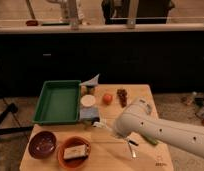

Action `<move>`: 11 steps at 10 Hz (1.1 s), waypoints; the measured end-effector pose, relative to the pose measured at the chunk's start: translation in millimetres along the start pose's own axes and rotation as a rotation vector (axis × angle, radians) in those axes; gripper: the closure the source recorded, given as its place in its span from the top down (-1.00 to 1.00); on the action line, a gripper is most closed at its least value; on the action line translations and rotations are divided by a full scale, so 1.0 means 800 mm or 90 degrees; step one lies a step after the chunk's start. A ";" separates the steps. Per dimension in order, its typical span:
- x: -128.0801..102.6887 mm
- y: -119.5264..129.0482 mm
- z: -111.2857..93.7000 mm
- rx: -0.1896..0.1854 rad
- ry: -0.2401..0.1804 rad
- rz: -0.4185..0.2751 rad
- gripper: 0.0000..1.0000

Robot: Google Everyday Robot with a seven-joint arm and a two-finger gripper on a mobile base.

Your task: Place brush in tray

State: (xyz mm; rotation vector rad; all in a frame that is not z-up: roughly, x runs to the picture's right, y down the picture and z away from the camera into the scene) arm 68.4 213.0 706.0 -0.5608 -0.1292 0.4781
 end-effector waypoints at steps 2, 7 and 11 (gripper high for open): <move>-0.003 0.000 -0.007 0.005 -0.004 -0.001 -1.00; -0.005 0.000 -0.006 0.004 -0.004 -0.003 -1.00; -0.038 -0.028 -0.008 0.039 -0.006 -0.039 -1.00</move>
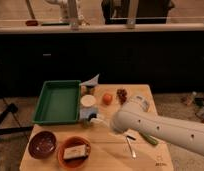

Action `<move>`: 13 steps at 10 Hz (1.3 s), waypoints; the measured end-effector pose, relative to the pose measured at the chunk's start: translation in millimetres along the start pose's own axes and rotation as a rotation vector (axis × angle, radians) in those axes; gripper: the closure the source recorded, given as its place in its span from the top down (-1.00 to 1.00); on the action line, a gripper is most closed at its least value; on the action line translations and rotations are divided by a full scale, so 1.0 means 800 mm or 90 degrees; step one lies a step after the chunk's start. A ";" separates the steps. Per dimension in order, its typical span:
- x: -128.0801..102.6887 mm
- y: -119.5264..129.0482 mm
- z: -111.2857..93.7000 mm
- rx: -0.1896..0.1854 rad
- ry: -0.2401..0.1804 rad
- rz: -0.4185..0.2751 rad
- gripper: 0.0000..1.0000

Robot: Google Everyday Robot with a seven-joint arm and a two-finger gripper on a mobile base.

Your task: Place brush in tray

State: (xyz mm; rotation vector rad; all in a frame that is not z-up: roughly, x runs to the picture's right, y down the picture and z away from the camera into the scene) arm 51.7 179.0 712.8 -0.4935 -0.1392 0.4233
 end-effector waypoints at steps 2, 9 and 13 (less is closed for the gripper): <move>-0.042 -0.028 -0.006 0.033 -0.003 -0.038 -1.00; -0.140 -0.063 -0.018 0.103 -0.034 -0.119 -1.00; -0.200 -0.078 0.002 0.093 -0.040 -0.193 -1.00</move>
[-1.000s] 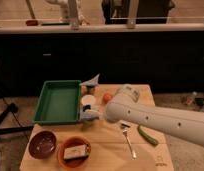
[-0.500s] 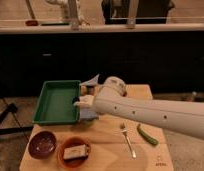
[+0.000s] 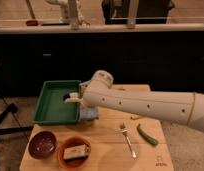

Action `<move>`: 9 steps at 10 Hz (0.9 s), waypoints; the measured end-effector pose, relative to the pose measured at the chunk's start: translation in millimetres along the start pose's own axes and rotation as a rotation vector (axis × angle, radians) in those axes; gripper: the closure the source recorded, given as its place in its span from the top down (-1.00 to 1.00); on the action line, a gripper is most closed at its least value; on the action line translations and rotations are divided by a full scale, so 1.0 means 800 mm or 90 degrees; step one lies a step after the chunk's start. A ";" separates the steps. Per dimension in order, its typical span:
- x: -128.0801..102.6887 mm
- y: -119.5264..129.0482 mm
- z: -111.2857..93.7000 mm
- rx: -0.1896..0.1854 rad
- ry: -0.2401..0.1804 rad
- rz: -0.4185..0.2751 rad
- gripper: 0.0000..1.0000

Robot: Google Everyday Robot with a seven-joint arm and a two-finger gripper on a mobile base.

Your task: Place brush in tray

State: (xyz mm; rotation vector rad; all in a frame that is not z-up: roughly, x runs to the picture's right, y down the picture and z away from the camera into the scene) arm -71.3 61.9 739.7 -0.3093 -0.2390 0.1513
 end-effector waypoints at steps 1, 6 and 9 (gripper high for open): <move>-0.013 -0.006 0.007 -0.008 -0.006 -0.017 -1.00; -0.031 -0.019 0.021 -0.027 -0.013 -0.055 -1.00; -0.032 -0.018 0.021 -0.027 -0.014 -0.056 -1.00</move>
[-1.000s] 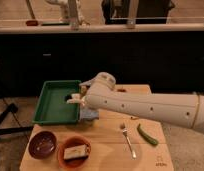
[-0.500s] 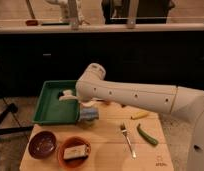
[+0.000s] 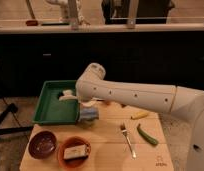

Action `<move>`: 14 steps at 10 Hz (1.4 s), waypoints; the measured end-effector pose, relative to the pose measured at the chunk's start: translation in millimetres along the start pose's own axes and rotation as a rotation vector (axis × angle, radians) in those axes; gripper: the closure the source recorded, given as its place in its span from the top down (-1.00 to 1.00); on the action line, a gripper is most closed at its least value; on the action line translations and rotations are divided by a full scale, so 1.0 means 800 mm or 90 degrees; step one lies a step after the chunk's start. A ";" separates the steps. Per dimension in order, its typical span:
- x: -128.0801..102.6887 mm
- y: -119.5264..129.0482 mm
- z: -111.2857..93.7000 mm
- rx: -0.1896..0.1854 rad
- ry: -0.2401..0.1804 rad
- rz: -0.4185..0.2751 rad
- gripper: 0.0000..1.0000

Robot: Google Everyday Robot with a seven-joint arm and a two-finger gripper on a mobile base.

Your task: Place brush in tray

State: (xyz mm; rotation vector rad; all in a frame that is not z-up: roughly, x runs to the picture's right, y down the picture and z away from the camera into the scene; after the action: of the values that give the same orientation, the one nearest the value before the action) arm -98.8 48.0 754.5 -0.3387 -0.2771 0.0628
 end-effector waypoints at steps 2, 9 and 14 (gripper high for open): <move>-0.002 -0.004 0.001 0.002 -0.001 -0.010 -1.00; -0.146 -0.027 0.053 -0.011 -0.035 -0.161 -1.00; -0.184 -0.033 0.094 -0.064 -0.094 -0.290 -1.00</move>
State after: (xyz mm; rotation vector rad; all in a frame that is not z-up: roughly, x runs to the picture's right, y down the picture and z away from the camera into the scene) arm -260.9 31.2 793.6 -0.3641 -0.4987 -0.3775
